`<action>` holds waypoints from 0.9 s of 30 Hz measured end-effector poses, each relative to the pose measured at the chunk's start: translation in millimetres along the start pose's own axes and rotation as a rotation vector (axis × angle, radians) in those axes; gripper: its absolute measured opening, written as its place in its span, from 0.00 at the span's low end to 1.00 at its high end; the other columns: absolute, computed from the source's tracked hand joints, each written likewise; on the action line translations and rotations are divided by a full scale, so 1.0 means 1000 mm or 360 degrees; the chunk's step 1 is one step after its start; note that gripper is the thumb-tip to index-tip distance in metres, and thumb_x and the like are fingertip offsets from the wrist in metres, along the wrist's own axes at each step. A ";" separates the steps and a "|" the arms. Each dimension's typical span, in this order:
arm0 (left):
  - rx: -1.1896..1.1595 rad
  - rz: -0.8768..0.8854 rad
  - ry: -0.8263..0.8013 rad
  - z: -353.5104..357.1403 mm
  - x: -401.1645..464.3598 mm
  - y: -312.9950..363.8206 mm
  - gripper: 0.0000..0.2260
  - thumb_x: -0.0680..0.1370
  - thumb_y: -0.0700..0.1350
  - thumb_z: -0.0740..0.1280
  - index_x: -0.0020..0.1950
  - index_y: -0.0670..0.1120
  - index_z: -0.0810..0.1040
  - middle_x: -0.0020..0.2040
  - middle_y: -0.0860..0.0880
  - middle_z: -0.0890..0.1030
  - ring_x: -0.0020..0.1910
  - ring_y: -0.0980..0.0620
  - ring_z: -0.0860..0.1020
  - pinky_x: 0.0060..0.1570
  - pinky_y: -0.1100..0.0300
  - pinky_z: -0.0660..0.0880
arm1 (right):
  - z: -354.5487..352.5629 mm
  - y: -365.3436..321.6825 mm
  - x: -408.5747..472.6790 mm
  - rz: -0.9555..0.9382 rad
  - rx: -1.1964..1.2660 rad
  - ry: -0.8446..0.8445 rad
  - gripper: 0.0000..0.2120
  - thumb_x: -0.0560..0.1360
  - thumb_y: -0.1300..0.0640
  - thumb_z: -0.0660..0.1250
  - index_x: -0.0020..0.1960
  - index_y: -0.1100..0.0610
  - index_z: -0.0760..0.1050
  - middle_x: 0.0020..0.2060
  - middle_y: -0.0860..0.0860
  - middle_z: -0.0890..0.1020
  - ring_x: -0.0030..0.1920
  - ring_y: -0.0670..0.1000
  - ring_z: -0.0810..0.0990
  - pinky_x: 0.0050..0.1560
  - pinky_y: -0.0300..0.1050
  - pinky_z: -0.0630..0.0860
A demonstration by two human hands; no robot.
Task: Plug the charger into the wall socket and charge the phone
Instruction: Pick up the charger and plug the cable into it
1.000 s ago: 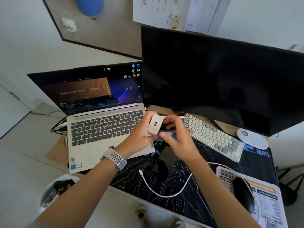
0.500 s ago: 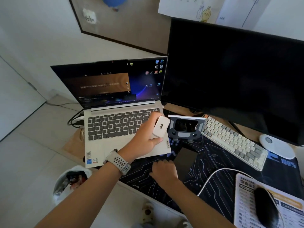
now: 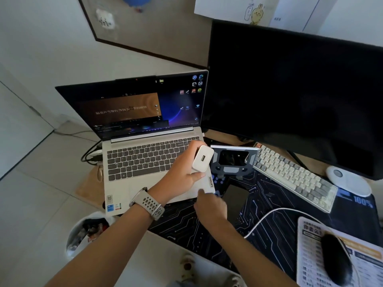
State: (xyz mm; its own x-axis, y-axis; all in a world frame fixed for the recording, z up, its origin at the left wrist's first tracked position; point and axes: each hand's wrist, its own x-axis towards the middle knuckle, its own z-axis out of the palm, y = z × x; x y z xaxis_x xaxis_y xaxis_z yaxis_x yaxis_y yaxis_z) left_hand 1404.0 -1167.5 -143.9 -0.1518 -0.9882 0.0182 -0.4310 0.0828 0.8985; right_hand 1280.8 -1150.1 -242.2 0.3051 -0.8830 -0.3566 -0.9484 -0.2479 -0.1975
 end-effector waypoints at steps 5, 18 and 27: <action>-0.0052 0.0124 0.0017 0.003 0.008 0.019 0.24 0.72 0.33 0.68 0.64 0.50 0.65 0.52 0.47 0.75 0.50 0.50 0.74 0.49 0.54 0.71 | -0.076 0.037 -0.027 -0.0041 0.1104 0.0506 0.05 0.80 0.61 0.60 0.50 0.55 0.75 0.39 0.47 0.85 0.39 0.53 0.83 0.39 0.43 0.79; -0.0182 0.0802 0.0009 0.031 0.020 0.122 0.25 0.74 0.33 0.71 0.67 0.44 0.66 0.54 0.51 0.74 0.48 0.56 0.75 0.46 0.65 0.71 | -0.173 0.071 -0.107 -0.0552 0.1450 0.1537 0.11 0.77 0.67 0.60 0.48 0.51 0.74 0.41 0.44 0.83 0.45 0.47 0.82 0.45 0.38 0.76; -0.0183 0.0963 0.0080 0.036 0.009 0.145 0.25 0.72 0.36 0.72 0.65 0.48 0.66 0.55 0.50 0.75 0.52 0.53 0.76 0.45 0.62 0.75 | -0.197 0.072 -0.126 -0.0670 0.0912 0.2039 0.07 0.76 0.65 0.64 0.50 0.55 0.74 0.42 0.46 0.80 0.45 0.47 0.80 0.43 0.38 0.76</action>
State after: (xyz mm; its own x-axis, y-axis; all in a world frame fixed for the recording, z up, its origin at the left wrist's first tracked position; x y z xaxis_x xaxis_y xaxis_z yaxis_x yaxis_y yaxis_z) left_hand 1308.4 -1159.4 -28.8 -0.2960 -0.7756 0.5576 -0.1827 0.6189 0.7639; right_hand 1157.3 -1134.7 -31.5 -0.0288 -0.6057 0.7952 -0.5539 -0.6525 -0.5171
